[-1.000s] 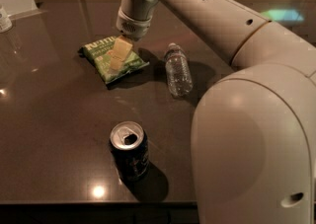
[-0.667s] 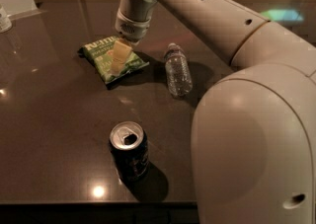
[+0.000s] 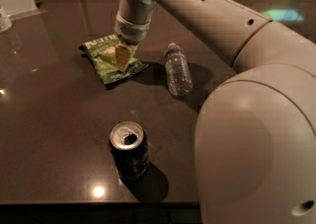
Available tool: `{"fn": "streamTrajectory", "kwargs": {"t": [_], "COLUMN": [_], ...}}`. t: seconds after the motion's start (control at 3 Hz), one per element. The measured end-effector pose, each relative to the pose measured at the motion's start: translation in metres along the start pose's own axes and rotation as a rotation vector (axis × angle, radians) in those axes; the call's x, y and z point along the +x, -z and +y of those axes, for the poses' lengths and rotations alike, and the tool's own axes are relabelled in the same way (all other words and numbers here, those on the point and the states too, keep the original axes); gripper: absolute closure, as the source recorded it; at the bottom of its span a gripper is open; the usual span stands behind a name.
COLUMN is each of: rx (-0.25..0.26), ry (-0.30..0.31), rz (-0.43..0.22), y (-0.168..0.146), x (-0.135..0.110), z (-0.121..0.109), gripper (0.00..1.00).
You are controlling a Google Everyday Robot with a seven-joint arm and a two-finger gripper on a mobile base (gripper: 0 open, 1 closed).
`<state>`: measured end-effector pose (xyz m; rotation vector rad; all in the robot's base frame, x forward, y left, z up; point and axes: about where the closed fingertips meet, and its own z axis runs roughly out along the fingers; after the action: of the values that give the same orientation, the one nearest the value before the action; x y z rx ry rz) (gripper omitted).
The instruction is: Move green jalapeno chip bag near pepsi can
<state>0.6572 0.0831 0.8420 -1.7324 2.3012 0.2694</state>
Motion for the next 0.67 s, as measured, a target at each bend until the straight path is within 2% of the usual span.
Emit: {"fn": "streamTrajectory", "kwargs": {"t": [0.33, 0.67], "rx": [0.001, -0.011], "ry": [0.009, 0.063], "rz": [-0.008, -0.006], "y": [0.009, 0.028], "x": [0.003, 0.004], "z": [0.004, 0.012], "gripper": [0.88, 1.0]}}
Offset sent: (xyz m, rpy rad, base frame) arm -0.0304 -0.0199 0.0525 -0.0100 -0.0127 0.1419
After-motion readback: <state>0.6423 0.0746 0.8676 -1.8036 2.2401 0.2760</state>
